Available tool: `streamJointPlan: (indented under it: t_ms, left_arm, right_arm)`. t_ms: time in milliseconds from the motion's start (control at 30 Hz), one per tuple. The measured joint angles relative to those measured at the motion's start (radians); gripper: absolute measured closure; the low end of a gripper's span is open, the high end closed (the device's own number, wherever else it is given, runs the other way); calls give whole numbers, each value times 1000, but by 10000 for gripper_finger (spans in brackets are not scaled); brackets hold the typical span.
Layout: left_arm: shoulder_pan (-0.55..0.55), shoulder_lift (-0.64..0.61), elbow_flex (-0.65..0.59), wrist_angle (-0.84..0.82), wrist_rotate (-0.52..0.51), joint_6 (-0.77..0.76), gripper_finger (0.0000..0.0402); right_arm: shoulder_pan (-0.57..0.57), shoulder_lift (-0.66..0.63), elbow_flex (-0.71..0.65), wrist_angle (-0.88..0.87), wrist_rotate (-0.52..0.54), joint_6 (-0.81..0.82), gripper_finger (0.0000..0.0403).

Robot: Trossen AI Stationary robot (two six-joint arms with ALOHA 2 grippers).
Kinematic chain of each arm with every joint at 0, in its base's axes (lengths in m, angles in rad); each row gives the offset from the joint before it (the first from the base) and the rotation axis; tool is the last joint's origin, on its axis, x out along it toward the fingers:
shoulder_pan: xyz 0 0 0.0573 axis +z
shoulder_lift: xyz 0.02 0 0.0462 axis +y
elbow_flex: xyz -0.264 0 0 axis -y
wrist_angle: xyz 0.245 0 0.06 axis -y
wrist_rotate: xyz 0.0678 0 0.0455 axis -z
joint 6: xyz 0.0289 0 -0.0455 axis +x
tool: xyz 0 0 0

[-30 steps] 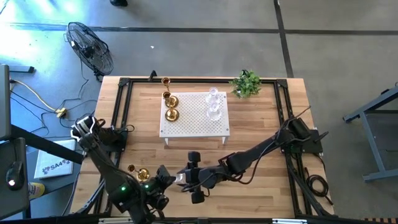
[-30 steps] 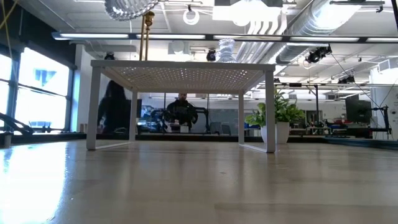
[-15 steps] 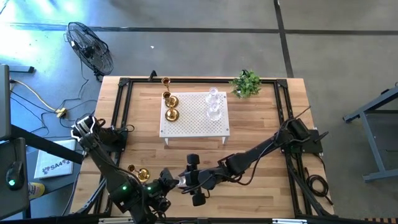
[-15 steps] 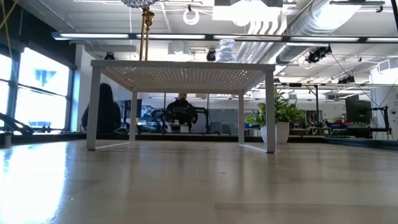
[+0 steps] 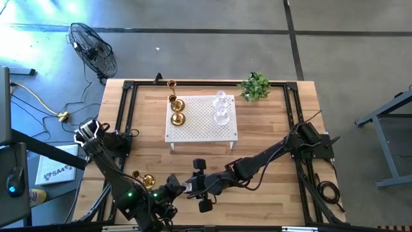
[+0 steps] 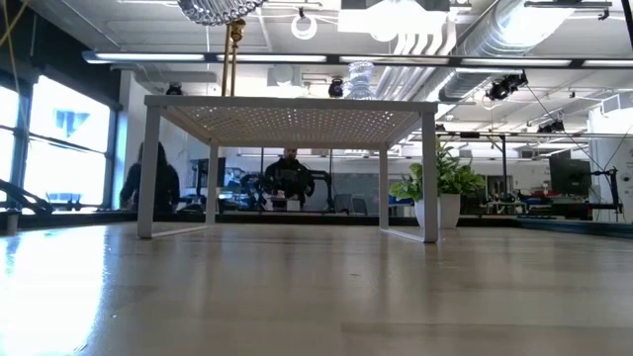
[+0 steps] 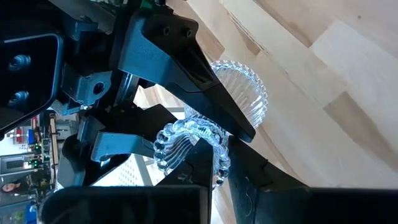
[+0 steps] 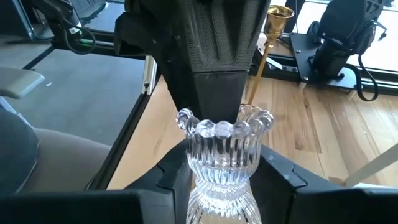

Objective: Pick & Place candle stick holders
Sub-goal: Put the transparent glass candle holder on the shelf aligned with the other transparent glass candle holders

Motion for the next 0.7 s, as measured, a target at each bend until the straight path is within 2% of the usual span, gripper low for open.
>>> streamJointPlan:
  t_ms: [300,500,700]
  left_arm:
    - [0,0,0,0,-4,2,381]
    - [-2,0,0,1,-16,19,358]
    - [-7,0,0,-5,-43,24,353]
  right_arm:
    - [0,0,0,-10,-9,-1,283]
    - [0,0,0,-11,-11,-18,284]
    - [1,0,-1,-31,-12,-19,287]
